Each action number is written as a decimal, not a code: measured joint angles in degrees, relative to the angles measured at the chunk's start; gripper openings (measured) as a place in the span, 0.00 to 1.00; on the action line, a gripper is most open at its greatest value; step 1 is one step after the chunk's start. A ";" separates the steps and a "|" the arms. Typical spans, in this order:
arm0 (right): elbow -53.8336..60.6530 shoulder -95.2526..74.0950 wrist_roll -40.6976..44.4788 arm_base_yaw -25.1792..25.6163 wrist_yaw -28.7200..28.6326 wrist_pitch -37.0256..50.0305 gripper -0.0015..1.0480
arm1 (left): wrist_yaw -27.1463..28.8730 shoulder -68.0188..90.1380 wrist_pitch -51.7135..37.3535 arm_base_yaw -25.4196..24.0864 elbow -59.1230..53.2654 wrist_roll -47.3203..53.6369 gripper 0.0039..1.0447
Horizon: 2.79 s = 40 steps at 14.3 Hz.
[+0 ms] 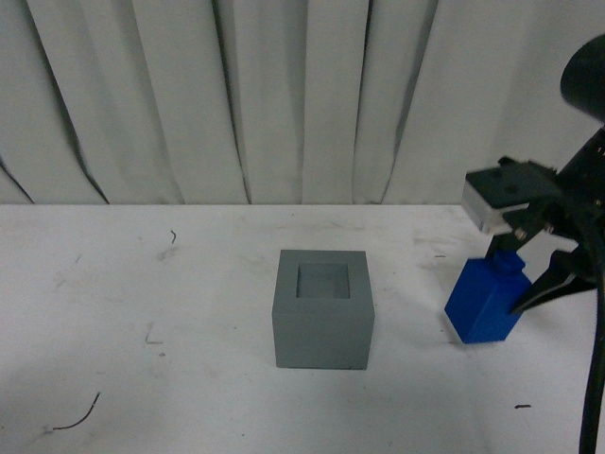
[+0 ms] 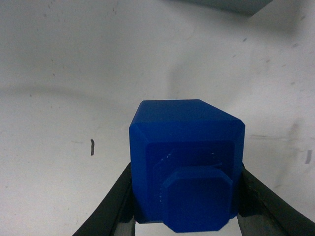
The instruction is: Insert blue part into gray base
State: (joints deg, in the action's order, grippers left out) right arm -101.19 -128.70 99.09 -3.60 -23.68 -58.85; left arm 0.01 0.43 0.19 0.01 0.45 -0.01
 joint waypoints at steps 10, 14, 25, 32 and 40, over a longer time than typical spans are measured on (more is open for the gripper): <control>-8.31 5.70 -14.45 -13.51 -4.17 -4.52 0.45 | 0.00 0.00 -0.02 0.00 0.00 0.00 0.94; -14.67 -0.46 -25.16 -18.62 -0.83 -4.42 0.45 | 0.00 0.00 0.00 0.00 0.00 0.00 0.94; -17.59 -4.33 -26.10 -18.86 3.74 -5.70 0.45 | 0.00 0.00 -0.02 0.00 0.00 0.00 0.94; -19.61 -5.62 -30.05 -19.43 4.44 -5.35 0.45 | 0.00 0.00 -0.02 0.00 0.00 0.00 0.94; -19.08 -6.64 -31.17 -20.41 6.56 -4.66 0.44 | 0.00 0.00 -0.02 0.00 0.00 0.02 0.94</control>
State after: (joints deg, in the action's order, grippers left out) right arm -120.27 -135.35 67.92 -24.01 -17.12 -63.51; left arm 0.01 0.43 0.16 0.01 0.45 0.01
